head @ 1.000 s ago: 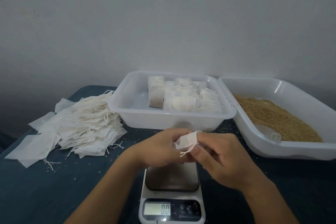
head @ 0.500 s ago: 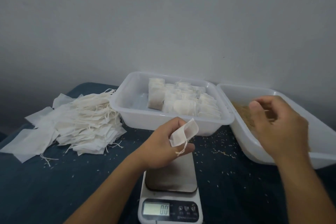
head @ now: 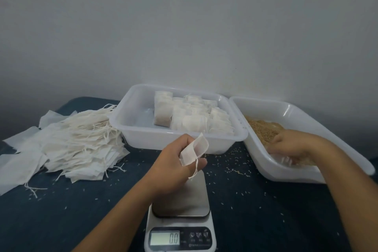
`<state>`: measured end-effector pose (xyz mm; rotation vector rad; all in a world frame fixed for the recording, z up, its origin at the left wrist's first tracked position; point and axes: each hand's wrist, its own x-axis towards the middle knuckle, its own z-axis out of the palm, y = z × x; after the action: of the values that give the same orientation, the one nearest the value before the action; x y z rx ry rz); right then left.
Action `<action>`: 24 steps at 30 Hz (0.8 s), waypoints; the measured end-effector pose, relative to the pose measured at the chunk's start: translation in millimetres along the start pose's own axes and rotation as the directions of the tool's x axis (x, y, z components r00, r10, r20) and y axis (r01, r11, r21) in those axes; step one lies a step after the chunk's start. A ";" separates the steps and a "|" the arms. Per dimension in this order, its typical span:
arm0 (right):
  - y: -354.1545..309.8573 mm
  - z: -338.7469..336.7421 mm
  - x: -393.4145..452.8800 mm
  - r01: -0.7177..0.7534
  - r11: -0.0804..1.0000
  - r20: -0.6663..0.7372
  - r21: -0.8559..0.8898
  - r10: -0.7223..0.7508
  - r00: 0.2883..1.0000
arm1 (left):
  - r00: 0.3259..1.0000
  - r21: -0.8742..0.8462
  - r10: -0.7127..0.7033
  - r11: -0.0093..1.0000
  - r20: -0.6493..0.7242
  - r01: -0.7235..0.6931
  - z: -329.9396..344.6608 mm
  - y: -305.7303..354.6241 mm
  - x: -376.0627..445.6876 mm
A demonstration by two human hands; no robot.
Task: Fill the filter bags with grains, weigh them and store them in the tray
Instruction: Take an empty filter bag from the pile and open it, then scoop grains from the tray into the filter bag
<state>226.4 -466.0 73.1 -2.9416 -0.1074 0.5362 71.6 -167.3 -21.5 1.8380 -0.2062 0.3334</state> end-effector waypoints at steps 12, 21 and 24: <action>21.9 -39.7 5.2 -0.207 0.970 -0.180 -0.125 0.183 0.966 | 0.997 0.028 -0.071 0.997 0.001 0.071 3.7 -3.9 2.3; 6.7 -8.5 57.5 -0.063 0.995 -0.298 0.072 0.082 0.951 | 0.998 0.015 -0.057 0.998 -0.007 0.057 5.7 -13.0 3.4; 2.3 13.0 70.0 -0.003 0.978 -0.308 0.209 0.069 0.949 | 0.997 -0.002 -0.080 0.997 0.003 0.080 8.2 -15.3 2.9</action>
<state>287.2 -459.8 36.5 -2.7841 0.0378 0.0708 80.1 -170.7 -36.6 1.8390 -0.1343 0.2742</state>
